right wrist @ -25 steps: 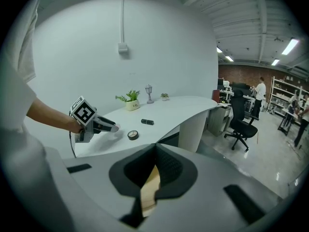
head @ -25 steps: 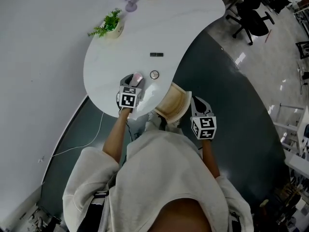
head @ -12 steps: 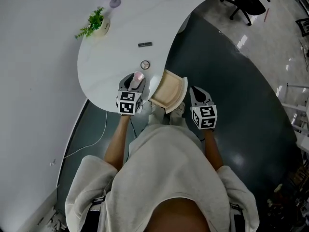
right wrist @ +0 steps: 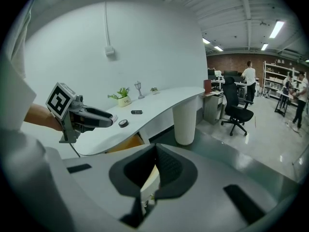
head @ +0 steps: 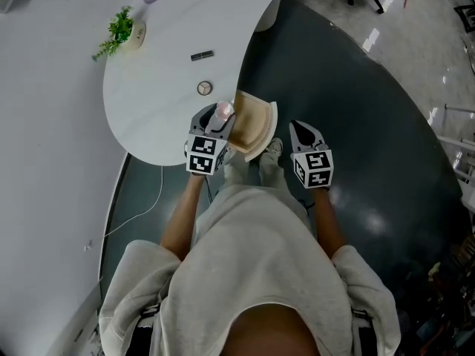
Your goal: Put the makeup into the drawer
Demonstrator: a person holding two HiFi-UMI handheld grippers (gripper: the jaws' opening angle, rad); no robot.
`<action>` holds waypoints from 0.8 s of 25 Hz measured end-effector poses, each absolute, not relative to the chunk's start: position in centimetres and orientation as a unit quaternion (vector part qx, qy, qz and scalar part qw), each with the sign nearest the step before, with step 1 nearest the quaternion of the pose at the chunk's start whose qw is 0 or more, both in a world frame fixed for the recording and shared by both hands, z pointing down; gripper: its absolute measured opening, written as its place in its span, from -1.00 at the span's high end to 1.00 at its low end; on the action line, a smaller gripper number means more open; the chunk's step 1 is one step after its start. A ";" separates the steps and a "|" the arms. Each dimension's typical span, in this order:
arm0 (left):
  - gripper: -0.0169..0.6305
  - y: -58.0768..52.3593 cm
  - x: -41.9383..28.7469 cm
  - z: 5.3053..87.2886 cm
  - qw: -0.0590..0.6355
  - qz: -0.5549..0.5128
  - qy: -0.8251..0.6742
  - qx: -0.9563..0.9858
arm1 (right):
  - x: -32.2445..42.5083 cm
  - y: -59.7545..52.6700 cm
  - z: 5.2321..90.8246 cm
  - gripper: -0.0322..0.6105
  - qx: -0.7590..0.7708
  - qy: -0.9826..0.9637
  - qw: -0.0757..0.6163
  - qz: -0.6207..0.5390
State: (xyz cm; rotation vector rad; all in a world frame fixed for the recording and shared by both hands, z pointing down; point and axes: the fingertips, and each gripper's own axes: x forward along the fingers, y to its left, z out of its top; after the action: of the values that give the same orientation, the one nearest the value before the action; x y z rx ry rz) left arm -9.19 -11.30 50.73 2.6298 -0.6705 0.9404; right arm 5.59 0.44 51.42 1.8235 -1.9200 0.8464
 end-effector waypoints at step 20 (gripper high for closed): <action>0.25 -5.0 -0.8 60.6 0.175 0.375 -0.177 0.893 | 9.4 3.5 54.6 0.91 0.629 -0.683 0.172 0.330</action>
State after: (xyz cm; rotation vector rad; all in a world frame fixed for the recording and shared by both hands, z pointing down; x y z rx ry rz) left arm -0.76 -4.97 60.61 2.5308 -0.5018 1.0632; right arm 9.40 3.52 54.63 1.7841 -1.9375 0.9378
